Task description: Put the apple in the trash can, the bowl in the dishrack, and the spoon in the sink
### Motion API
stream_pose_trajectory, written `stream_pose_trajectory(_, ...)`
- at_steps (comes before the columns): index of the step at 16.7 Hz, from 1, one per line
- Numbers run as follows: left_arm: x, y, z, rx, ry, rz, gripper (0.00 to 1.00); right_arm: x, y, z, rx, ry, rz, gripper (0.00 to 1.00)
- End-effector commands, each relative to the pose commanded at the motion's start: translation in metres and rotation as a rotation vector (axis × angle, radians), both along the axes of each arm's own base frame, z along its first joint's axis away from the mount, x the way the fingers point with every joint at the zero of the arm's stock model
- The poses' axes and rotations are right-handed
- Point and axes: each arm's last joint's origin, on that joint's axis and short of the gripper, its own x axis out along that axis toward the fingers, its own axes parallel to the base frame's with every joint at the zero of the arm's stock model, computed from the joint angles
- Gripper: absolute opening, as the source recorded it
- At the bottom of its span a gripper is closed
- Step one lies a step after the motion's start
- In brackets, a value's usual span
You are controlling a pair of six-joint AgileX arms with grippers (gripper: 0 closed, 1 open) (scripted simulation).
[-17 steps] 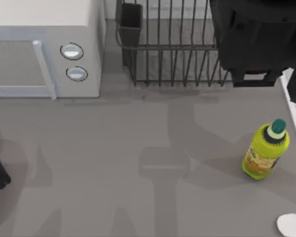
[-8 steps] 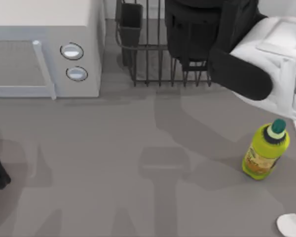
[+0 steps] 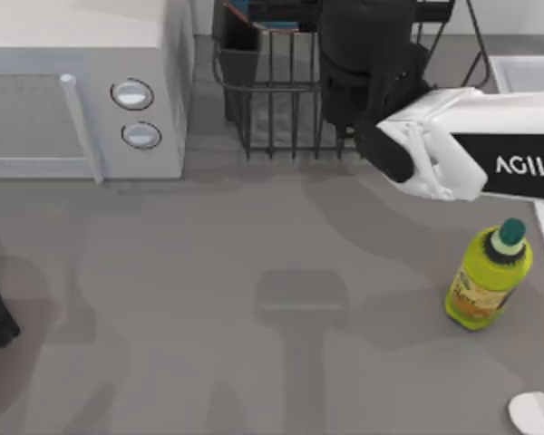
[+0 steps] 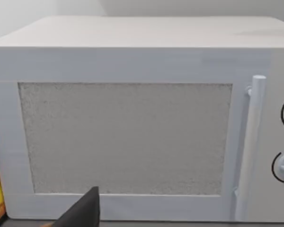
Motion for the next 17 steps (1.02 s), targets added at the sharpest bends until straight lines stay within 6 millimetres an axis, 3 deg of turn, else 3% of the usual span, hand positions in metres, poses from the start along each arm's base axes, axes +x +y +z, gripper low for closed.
stream_pose_trajectory(2,0.0,0.0,0.0,0.0,0.0,0.0,1.0,0.0071,-0.0051,-0.0122,-0.007,0.007,0.006,0.0)
stream_pose_trajectory(6,0.0,0.0,0.0,0.0,0.0,0.0,1.0,0.0072,-0.0052,-0.0123,-0.007,0.007,0.006,0.0)
stream_pose_trajectory(17,0.0,0.0,0.0,0.0,0.0,0.0,1.0,0.0072,-0.0052,-0.0123,-0.007,0.007,0.006,0.83)
